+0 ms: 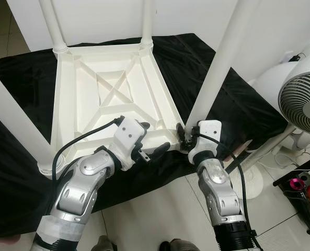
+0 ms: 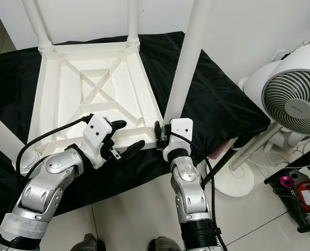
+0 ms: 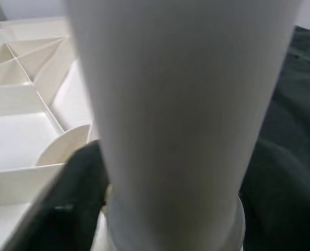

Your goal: Building children table

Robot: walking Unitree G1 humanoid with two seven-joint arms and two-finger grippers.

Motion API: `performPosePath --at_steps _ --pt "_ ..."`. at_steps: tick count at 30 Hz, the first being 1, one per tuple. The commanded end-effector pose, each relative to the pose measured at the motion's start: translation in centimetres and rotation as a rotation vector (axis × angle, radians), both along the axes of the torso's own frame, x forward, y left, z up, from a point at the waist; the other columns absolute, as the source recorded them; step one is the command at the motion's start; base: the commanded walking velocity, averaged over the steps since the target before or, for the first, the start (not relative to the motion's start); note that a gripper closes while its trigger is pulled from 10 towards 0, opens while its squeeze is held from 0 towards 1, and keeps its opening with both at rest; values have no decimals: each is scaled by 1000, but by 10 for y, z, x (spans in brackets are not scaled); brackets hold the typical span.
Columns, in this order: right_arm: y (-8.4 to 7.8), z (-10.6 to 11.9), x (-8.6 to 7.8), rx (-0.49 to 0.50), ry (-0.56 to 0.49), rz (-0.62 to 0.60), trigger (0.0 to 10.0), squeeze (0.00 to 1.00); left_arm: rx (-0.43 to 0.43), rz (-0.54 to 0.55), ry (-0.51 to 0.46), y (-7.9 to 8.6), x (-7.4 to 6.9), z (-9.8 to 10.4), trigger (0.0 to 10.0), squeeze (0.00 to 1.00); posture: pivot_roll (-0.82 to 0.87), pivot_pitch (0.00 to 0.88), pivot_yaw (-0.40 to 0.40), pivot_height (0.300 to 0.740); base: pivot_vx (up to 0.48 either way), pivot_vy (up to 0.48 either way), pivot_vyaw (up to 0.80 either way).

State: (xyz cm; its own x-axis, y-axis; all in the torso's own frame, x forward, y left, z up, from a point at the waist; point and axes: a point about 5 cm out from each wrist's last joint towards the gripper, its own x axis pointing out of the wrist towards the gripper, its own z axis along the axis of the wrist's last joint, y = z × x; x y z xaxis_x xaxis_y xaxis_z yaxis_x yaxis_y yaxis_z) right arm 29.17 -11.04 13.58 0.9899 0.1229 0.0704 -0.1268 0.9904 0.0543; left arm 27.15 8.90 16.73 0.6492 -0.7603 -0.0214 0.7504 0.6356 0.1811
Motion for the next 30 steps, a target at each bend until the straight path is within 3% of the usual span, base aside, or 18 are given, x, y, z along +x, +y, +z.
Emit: performPosePath --at_steps 1,4,8,9,13,17,23,29,30 --pt "-4 -2 0 18 16 0 10000 1000 8 29 20 1 2 -4 10000 0 -99 99 -9 740 0 0 0" --pt "-11 -3 2 -22 -18 104 10000 1000 -2 19 17 -4 3 -4 10000 0 -96 82 -12 740 0 0 0" --pt "-13 -3 2 -34 -23 131 10000 1000 -4 15 17 -6 2 -4 10000 0 -96 79 -11 740 0 0 0" --pt "-16 -2 3 -54 -37 180 10000 0 -4 7 17 -7 2 -4 10000 0 -95 73 -10 740 0 0 0" --pt "-21 1 5 -77 -49 228 10000 0 -3 0 16 -9 1 -4 10000 0 -92 67 -10 740 0 0 0" --pt "-32 11 13 -160 -85 404 10000 0 -4 -2 6 -10 5 -2 10000 0 -97 55 -4 740 0 0 0" --pt "-31 17 25 -269 -77 591 10000 0 -5 -14 0 -13 7 -1 10000 0 -102 38 7 740 0 0 0" --pt "-34 14 31 -329 -53 663 10000 0 -7 -14 0 -14 7 -2 10000 0 -94 28 -6 740 0 0 0" --pt "-35 13 32 -333 -46 682 4941 0 -9 -12 -2 -15 7 -2 10000 0 -90 27 -12 740 0 0 0"
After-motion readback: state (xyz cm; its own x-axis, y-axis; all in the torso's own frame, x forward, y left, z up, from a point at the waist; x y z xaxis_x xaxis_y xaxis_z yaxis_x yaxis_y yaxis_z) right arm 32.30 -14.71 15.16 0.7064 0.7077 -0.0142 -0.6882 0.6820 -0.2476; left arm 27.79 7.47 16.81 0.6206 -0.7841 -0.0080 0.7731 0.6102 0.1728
